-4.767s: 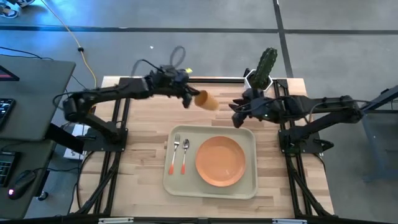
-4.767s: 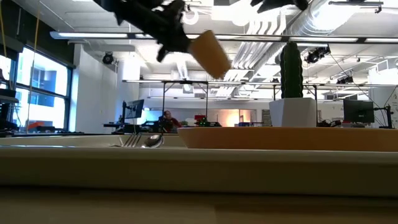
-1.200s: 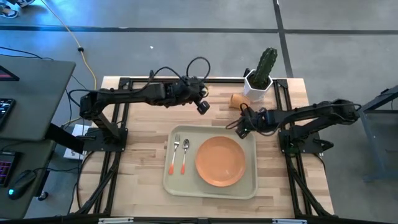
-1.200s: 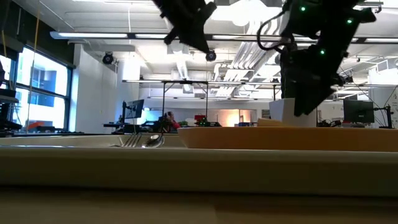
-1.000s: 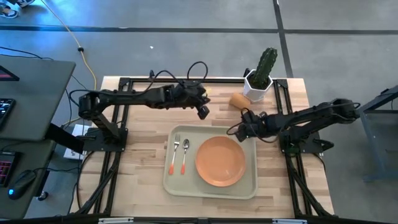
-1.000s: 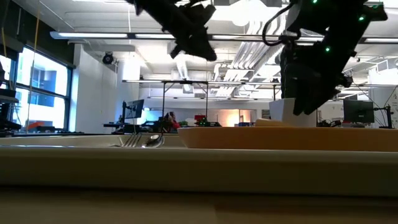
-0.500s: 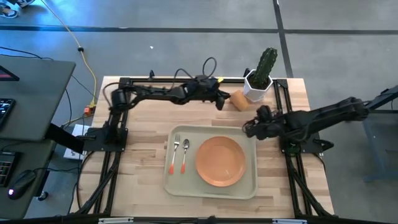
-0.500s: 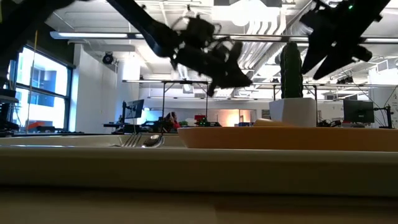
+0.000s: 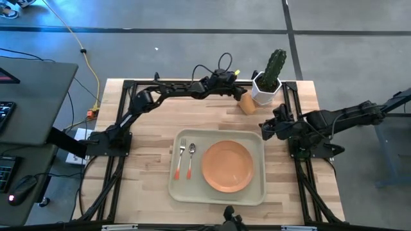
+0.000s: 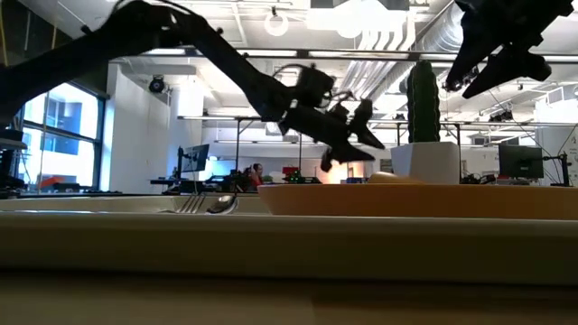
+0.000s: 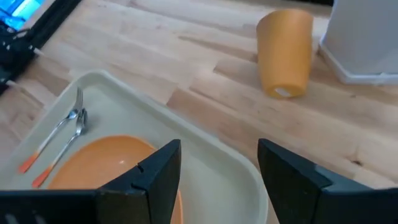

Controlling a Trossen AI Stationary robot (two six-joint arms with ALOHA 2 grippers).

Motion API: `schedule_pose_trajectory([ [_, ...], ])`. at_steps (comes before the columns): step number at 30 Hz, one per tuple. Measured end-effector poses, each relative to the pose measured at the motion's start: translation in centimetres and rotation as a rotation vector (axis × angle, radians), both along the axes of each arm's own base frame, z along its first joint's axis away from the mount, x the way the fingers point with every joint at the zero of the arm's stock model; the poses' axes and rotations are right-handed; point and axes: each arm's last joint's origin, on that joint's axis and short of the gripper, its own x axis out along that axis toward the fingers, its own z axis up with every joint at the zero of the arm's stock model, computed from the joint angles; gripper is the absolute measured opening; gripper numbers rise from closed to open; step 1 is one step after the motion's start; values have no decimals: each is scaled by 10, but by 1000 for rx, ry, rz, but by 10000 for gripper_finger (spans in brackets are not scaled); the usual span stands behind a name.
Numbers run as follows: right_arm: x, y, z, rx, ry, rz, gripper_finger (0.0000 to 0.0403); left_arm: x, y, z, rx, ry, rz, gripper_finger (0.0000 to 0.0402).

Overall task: Pick and place plate/cup/fork/spoon on tray
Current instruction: Put the orange cup on the light brown serving tray to the top right of orange plate

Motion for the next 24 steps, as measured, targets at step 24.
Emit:
schedule_pose_trajectory([
  [24, 0, 0, 0, -4, 3, -7, 204, 13, -24, -15, 46, 276, -330, 87],
])
